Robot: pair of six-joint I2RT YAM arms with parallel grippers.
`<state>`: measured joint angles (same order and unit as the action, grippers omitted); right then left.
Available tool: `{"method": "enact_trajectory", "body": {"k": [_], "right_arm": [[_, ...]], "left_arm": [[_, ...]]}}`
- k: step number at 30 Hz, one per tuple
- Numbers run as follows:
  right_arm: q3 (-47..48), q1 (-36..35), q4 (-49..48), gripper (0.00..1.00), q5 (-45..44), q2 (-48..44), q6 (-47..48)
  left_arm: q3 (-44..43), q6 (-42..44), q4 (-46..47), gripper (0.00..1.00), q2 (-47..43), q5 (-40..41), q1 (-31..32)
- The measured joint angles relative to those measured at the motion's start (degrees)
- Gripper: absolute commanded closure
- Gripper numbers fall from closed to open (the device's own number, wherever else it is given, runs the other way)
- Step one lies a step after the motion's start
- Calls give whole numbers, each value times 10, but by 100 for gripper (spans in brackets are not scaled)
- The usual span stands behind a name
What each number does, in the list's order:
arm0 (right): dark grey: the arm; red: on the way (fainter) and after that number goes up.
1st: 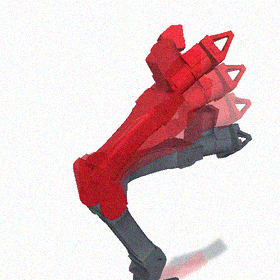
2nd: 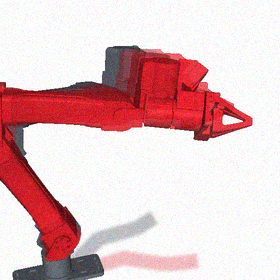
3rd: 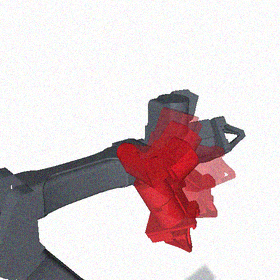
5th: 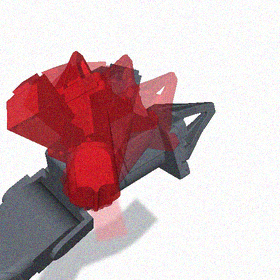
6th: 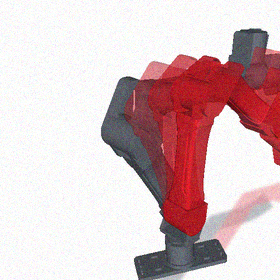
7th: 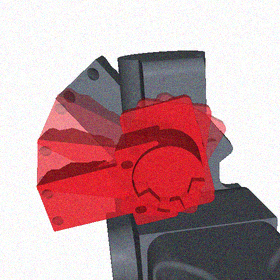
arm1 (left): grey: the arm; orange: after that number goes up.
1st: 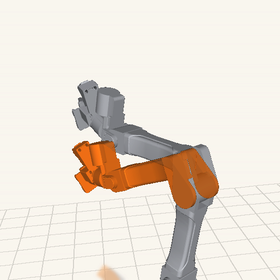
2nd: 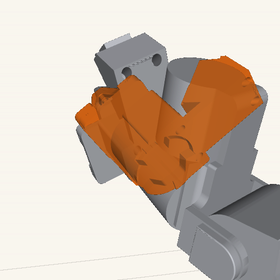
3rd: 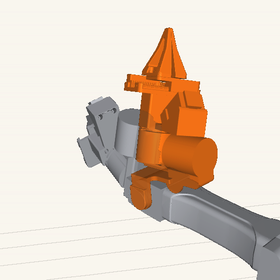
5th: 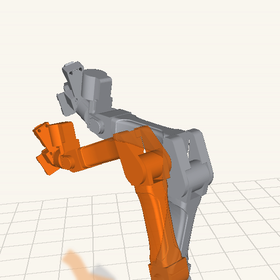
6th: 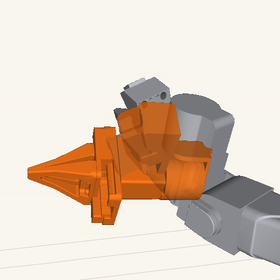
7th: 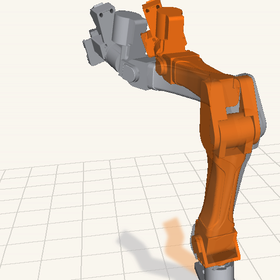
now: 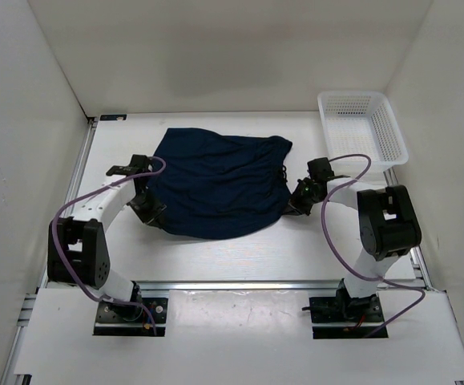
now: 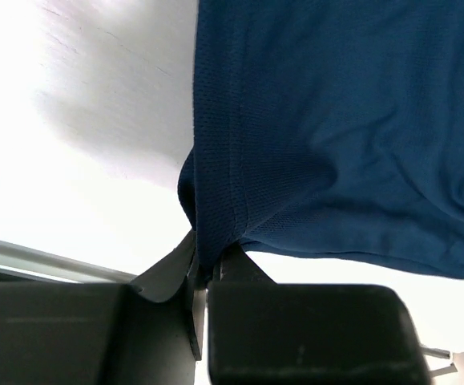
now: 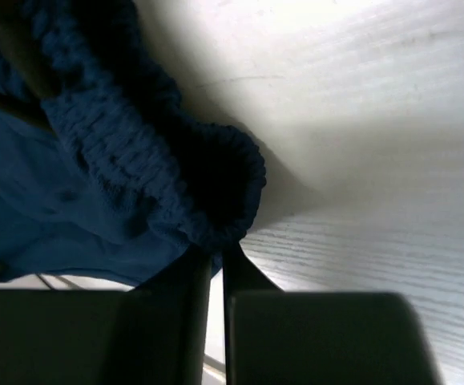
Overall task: Fold and stack the shorts
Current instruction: Fold the shorts
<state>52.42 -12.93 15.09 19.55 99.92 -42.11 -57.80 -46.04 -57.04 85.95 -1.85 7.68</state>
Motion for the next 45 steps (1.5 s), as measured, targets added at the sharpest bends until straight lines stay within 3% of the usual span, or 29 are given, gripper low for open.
{"method": "enact_trajectory", "body": {"k": [7, 13, 20, 25, 35, 45], "right_arm": [[-6, -4, 22, 100, -37, -37, 29], [-71, -6, 76, 100, -64, -189, 57], [-151, -11, 204, 100, -100, -368, 57], [-143, -12, 269, 100, -114, -449, 48], [-22, -14, 301, 100, -127, -360, 26], [201, -3, 315, 100, -171, -131, 23]], "left_arm": [[-82, 12, -42, 90, -19, 13, -2], [-91, 16, -59, 90, -66, 23, -4], [-10, 0, -80, 90, -145, 4, -3], [-55, 2, -106, 90, -149, 2, 1], [-373, 52, -125, 90, 71, 14, 6], [-686, 82, -150, 90, 343, 15, -3]]}}
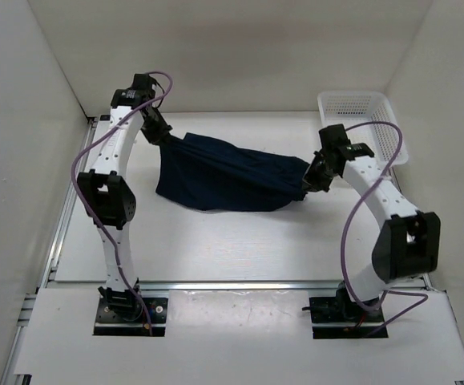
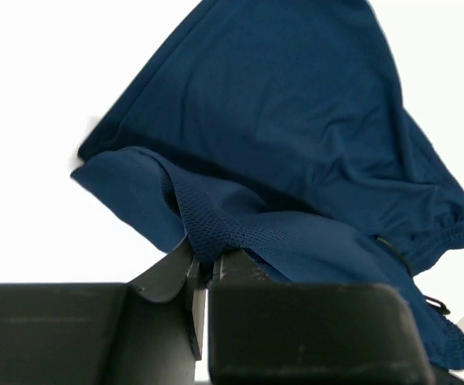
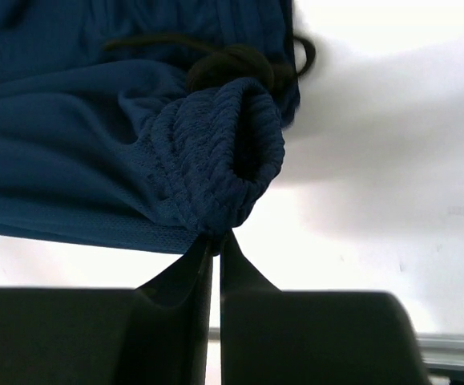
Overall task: Fold and stack the shorts
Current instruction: Fold the shorts
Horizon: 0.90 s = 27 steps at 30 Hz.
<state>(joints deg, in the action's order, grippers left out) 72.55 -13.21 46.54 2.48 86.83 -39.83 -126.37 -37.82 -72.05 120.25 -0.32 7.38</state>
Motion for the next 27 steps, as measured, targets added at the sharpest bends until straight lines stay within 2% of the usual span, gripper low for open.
{"method": "enact_trajectory", "body": {"k": [8, 9, 10, 11, 12, 13, 14, 15, 17, 18, 20, 23, 24, 27], "right_arm": [[145, 13, 9, 100, -10, 148, 2], [168, 16, 11, 98, -12, 169, 3], [192, 20, 12, 89, -15, 192, 4], [208, 24, 12, 76, -15, 208, 4], [235, 29, 19, 54, -15, 231, 6], [261, 34, 20, 40, -18, 255, 5], [283, 38, 20, 32, -20, 274, 6], [305, 42, 18, 21, -23, 292, 9], [328, 47, 12, 16, -27, 312, 13], [330, 49, 11, 14, -29, 313, 16], [330, 49, 11, 14, -38, 309, 24], [302, 42, 0, 19, -56, 287, 40], [285, 37, -2, 23, -61, 274, 44], [221, 22, -3, 43, -80, 228, 58]], "left_arm": [[-162, 21, 10, 90, 122, -46, -23], [-172, 23, 19, 90, 135, -52, -24], [-183, 25, 30, 86, 150, -59, -24], [-193, 26, 39, 70, 164, -66, -25], [-207, 28, 49, 52, 181, -76, -26], [-216, 32, 62, 40, 199, -85, -26], [-232, 32, 71, 15, 218, -94, -27], [-245, 31, 82, 8, 235, -103, -29], [-250, 30, 98, 4, 257, -115, -33], [-248, 31, 100, 0, 263, -116, -36], [-232, 33, 107, 0, 259, -113, -42], [-179, 43, 116, 0, 220, -106, -57], [-162, 47, 117, 0, 203, -105, -63], [-115, 65, 118, 1, 141, -97, -80]]}}
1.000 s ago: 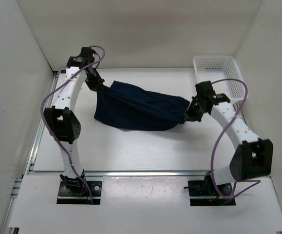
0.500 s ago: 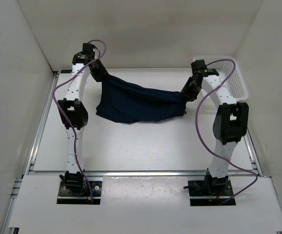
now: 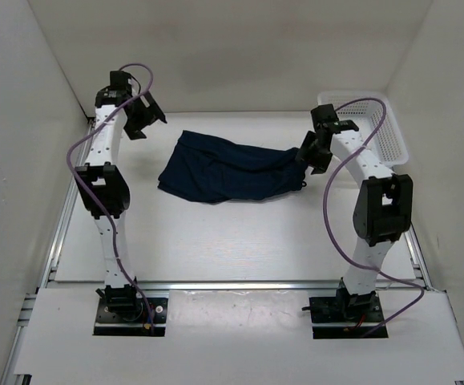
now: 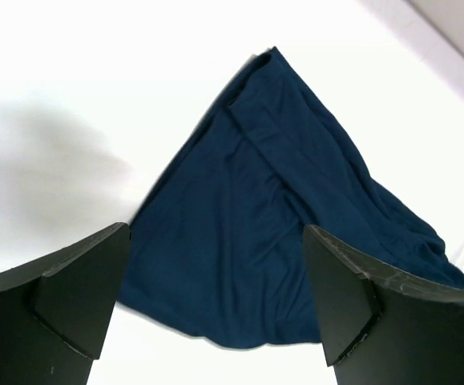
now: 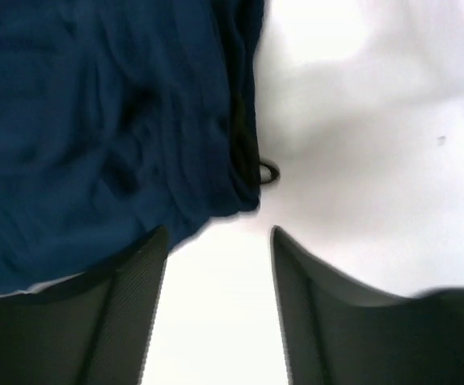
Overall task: Fold and stack the shorts
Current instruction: Fold the shorts
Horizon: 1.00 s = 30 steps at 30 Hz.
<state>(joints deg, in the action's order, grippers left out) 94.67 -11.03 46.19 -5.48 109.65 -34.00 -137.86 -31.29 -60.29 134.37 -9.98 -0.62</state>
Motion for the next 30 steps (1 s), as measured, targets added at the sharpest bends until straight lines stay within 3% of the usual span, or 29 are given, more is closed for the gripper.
{"method": "enact_trajectory", "body": {"k": [1, 4, 5, 10, 24, 27, 30], "right_arm": [[-14, -6, 1, 56, -5, -11, 4], [-32, -24, 4, 76, -17, -28, 15], [-32, -29, 2, 78, -19, -28, 17], [6, -38, 6, 78, -17, 6, 24], [355, 0, 51, 81, -35, 315, 27], [363, 0, 54, 73, -31, 318, 26], [362, 0, 49, 54, -13, 310, 23]], "left_arm": [[18, 7, 2, 3, -23, 4, -5], [64, 26, 4, 7, -82, 14, -11], [79, 31, 6, 7, -97, 17, -9], [150, 54, 5, 6, -117, 21, 9], [327, 77, -6, 5, -89, 42, 17], [351, 79, -3, 5, -89, 47, 17], [355, 79, 2, 5, -89, 46, 18]]}}
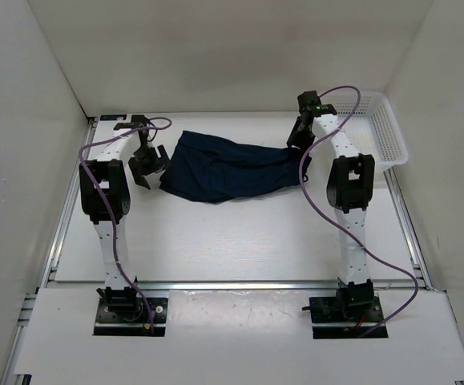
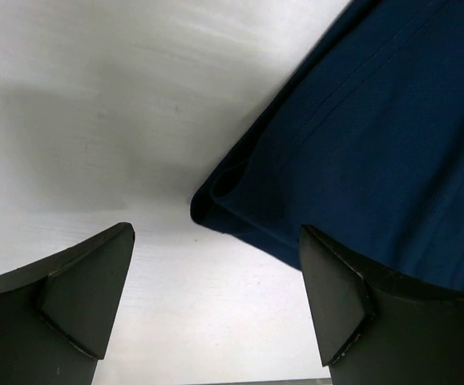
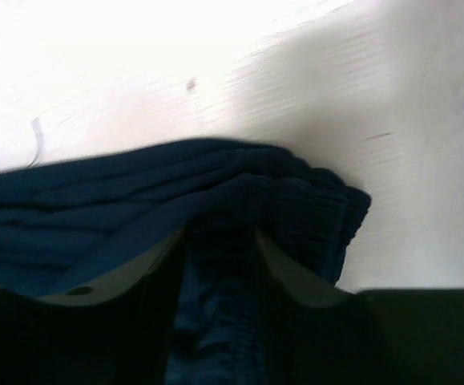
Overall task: Fold and stack the shorts
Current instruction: Fold the shorts
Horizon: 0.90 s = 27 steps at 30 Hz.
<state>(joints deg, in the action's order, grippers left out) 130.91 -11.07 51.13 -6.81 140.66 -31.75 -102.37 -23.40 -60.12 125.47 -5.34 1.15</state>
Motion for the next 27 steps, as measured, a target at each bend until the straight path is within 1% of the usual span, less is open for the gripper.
{"method": "enact_trajectory", "body": {"k": [1, 4, 5, 8, 9, 12, 13, 14, 15, 16, 17, 20, 22, 24, 27], "right_arm": [[-4, -2, -4, 46, 7, -6, -1], [-19, -5, -12, 34, 30, -38, -6], [-26, -6, -18, 27, 35, -52, -7], [-63, -14, -34, 25, 47, -114, -9], [-83, -16, -41, 21, 49, -137, -9], [-171, -24, -67, 18, 57, -227, -12], [-210, -25, -82, 17, 60, -259, -13], [-258, -26, -91, 17, 65, -296, -17], [-297, -24, -101, 17, 67, -324, -22], [-343, -22, -112, 16, 71, -354, -26], [-386, -19, -119, 16, 77, -378, -29], [-491, -9, -136, 16, 99, -412, -42], [-531, -5, -147, 16, 115, -410, -51], [-559, -3, -153, 16, 134, -405, -61], [-574, -1, -178, 15, 165, -399, -76]], "left_arm": [[0, 0, 4, 5, 0, 0, 0], [0, -4, 11, 5, 0, -1, 4], [1, -6, 15, 2, 0, -1, 6], [10, -11, 25, 1, 0, -3, 14], [14, -13, 26, 1, 0, -4, 16], [25, -21, 30, 4, 0, -7, 20], [28, -23, 29, 10, 0, -9, 21], [32, -25, 31, 19, 0, -11, 22], [36, -29, 31, 34, 0, -12, 24], [39, -30, 32, 54, 0, -14, 24], [42, -33, 33, 89, 0, -15, 24], [50, -40, 35, 90, 1, -16, 25], [55, -50, 36, 90, 0, -13, 24], [66, -57, 41, 90, -8, -10, 23], [94, -67, 44, 90, -35, -4, 14]]}}
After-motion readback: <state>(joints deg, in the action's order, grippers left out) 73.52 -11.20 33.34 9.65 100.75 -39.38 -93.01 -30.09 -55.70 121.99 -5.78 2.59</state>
